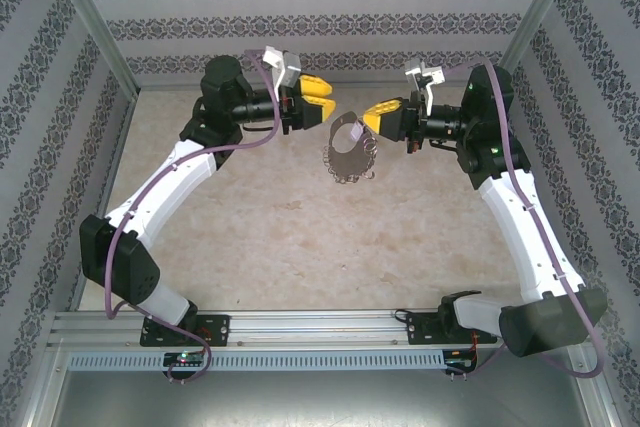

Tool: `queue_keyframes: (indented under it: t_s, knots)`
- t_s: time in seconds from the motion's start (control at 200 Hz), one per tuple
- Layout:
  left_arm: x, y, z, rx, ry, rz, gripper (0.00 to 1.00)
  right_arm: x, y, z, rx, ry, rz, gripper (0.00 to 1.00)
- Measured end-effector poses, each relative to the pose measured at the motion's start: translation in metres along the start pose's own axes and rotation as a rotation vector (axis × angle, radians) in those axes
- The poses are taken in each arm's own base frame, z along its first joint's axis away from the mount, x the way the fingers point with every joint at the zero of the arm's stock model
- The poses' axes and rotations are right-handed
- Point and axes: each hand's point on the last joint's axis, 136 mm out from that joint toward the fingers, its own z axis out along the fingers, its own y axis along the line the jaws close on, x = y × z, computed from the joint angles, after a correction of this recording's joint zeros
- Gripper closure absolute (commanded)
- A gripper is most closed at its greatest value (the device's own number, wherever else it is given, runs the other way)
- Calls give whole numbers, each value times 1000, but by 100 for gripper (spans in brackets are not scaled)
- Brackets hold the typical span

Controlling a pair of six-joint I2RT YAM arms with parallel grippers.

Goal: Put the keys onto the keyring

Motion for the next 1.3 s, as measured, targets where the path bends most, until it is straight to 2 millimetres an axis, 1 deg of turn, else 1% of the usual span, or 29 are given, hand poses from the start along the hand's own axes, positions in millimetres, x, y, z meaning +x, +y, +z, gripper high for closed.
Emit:
queue_keyframes:
  t_s: [0.11,0.245,0.445,0.55,0.759,0.874,0.914,1.004,1.064,1.129,1.214,1.274,1.299]
  knots:
    - [-3,-3,1,15,-10,-26,53,0,-1,-1,2,0,1,100]
    - [-2,-19,4,89,1,-57,53,1,-1,-1,4,2,3,100]
    - [5,-62,20,233,49,-71,53,1,-2,-1,10,1,-1,100]
    - [5,-76,25,275,57,-65,53,1,-2,0,12,1,-2,100]
    - [6,-76,26,276,58,-67,53,1,-3,0,14,0,-2,100]
    - [7,-73,28,276,60,-71,57,1,-3,0,14,0,-2,100]
    - [8,-72,29,276,62,-73,57,1,-3,0,14,0,-2,100]
    - [10,-68,32,274,66,-79,68,1,-3,0,13,0,-6,100]
    - [13,-66,34,273,69,-87,71,1,-2,0,11,2,-5,100]
    - [15,-63,36,271,73,-95,79,2,-1,1,8,3,-5,100]
    - [17,-63,37,270,75,-96,83,2,-2,2,13,3,-2,100]
    - [16,-63,37,271,75,-100,93,3,-3,2,16,3,-1,100]
    - [16,-63,36,271,75,-105,99,3,-4,2,18,3,-2,100]
